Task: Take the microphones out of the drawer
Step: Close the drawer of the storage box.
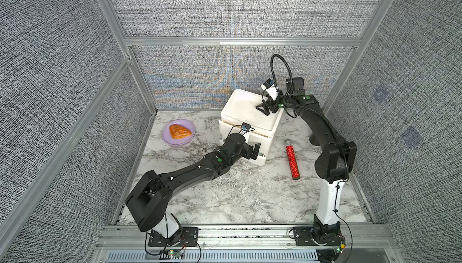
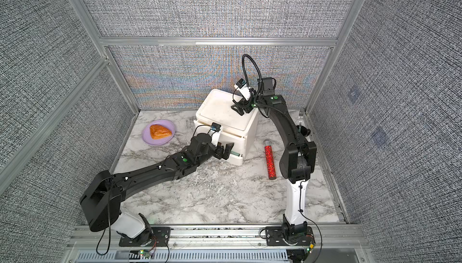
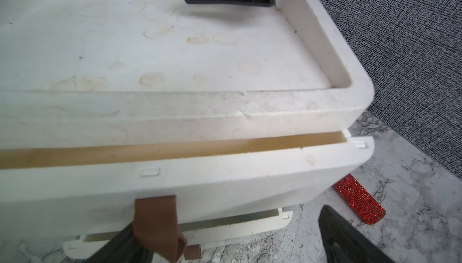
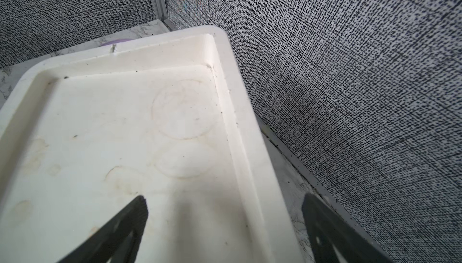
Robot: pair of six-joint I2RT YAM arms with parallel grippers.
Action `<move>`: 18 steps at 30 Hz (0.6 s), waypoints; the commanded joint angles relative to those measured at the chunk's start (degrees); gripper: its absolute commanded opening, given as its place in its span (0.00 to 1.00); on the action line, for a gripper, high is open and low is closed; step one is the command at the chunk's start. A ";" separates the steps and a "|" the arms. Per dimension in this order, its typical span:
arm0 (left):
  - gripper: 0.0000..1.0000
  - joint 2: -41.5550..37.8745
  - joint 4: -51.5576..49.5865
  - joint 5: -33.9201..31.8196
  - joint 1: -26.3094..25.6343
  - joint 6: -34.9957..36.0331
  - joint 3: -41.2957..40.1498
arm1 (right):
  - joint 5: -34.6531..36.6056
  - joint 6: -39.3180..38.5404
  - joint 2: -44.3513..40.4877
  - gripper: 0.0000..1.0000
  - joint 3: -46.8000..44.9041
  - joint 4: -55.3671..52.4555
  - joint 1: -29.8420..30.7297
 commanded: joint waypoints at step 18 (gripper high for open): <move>1.00 2.54 3.95 -1.10 0.43 3.74 3.59 | -3.31 2.78 -0.32 0.98 -3.19 -10.73 1.05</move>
